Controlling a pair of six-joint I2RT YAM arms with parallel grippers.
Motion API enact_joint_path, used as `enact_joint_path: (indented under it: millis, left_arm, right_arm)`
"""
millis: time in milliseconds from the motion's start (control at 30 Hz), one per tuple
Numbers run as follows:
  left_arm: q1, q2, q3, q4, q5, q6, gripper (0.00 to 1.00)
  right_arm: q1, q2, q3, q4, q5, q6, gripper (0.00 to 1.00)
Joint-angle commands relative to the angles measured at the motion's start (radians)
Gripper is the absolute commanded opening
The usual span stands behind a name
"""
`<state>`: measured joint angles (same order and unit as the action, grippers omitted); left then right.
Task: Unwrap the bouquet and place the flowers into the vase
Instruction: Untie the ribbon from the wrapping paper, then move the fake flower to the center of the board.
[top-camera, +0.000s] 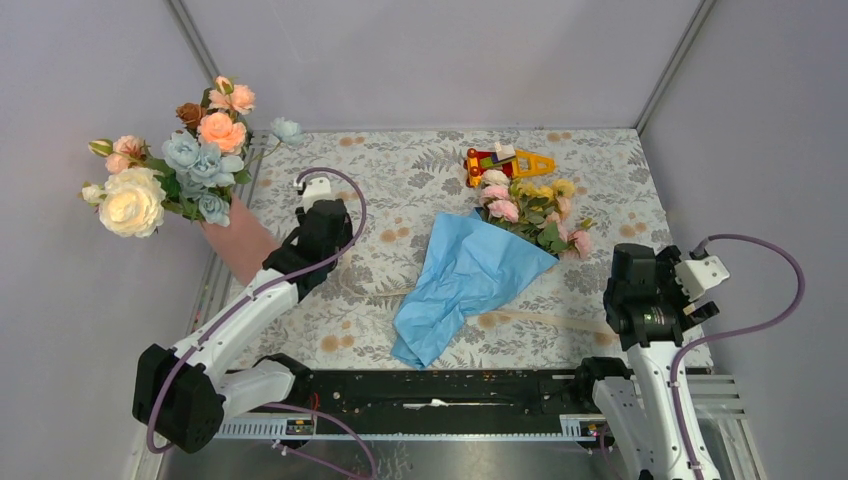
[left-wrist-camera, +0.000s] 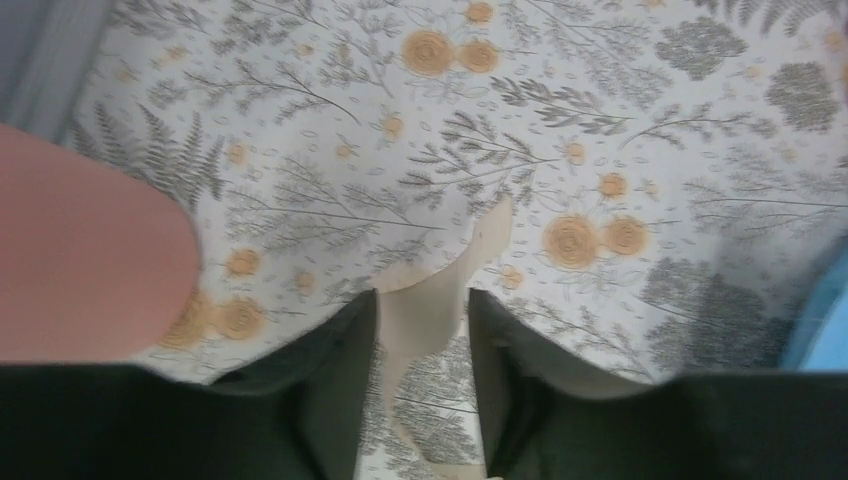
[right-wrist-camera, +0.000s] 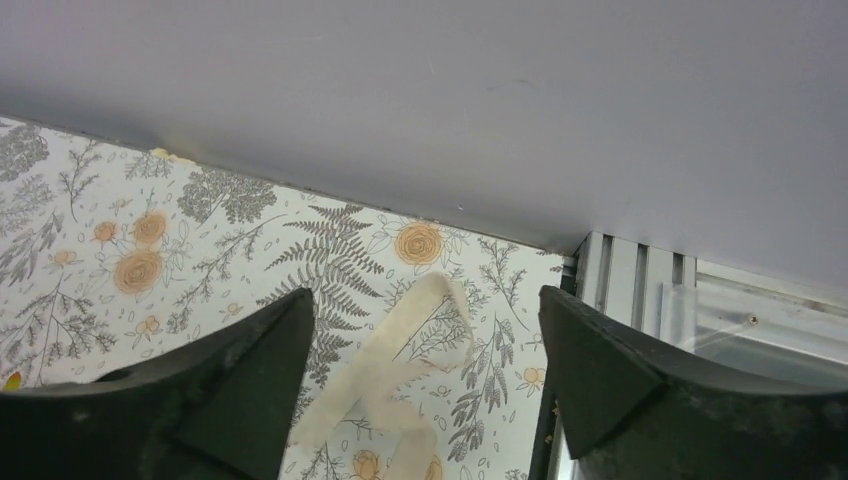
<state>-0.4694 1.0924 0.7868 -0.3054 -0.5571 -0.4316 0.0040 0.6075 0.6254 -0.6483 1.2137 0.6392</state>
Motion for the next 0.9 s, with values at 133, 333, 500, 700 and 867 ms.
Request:
enact_joint_path:
  millis: [133, 333, 500, 700, 867]
  left_arm:
    - [-0.019, -0.010, 0.033, 0.065, 0.131, 0.059, 0.82]
    - [-0.080, -0.009, 0.059, 0.065, 0.198, 0.070, 0.95]
    - [-0.190, -0.028, 0.049, 0.072, 0.315, 0.009, 0.96]
    - [-0.255, -0.096, -0.100, 0.137, 0.491, -0.198, 0.96]
    - [-0.297, -0.148, -0.245, 0.222, 0.549, -0.327, 0.96]
  right_arm:
    - [-0.012, -0.010, 0.018, 0.051, -0.159, -0.018, 1.00]
    - [-0.012, -0.084, 0.028, 0.083, -0.413, -0.053, 1.00]
    - [-0.012, -0.122, 0.006, 0.176, -0.872, -0.071, 1.00]
    - [-0.012, -0.015, -0.025, 0.211, -1.268, 0.019, 1.00]
    - [-0.009, 0.030, -0.170, 0.371, -1.466, 0.142, 1.00]
